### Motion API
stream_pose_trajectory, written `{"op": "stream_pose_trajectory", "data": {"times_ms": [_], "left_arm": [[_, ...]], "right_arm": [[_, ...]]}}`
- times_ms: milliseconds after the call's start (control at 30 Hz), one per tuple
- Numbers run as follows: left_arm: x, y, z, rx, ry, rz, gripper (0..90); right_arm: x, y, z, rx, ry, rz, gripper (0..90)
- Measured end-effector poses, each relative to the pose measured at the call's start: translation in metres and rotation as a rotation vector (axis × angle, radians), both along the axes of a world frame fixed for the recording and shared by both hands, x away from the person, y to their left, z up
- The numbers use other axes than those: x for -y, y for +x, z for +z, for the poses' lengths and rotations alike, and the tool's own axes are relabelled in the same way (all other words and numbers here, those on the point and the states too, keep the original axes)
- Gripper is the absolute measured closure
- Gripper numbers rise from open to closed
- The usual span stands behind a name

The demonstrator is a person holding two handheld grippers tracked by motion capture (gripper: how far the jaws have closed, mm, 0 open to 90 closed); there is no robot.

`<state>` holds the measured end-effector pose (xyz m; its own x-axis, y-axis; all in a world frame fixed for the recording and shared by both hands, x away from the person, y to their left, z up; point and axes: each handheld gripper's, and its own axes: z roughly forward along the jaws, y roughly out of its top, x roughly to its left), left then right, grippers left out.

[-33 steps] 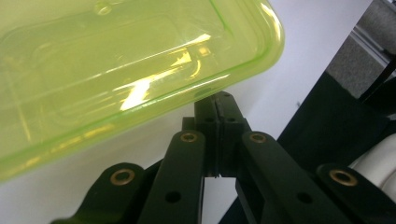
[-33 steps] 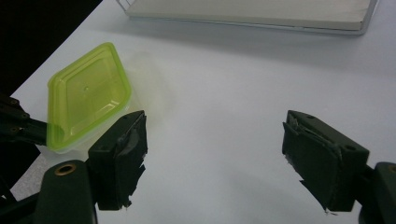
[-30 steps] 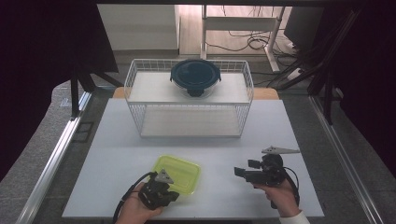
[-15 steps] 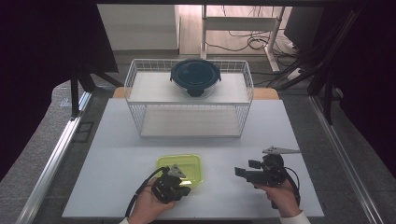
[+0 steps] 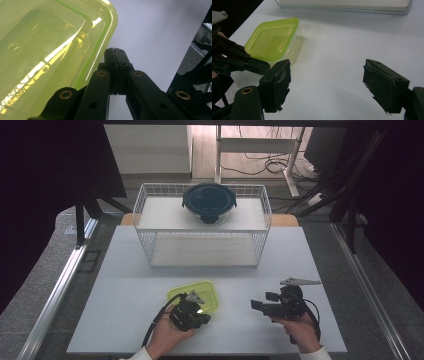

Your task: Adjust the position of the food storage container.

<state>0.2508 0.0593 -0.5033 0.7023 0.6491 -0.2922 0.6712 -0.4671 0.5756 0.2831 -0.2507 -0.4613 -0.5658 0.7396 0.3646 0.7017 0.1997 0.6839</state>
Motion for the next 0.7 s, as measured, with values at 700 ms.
{"op": "stream_pose_trajectory", "data": {"times_ms": [700], "left_arm": [[-0.084,-0.012,0.058,0.135,-0.101,0.156,89.5]], "right_arm": [[-0.002,0.0,-0.001,-0.003,-0.003,-0.002,22.1]]}}
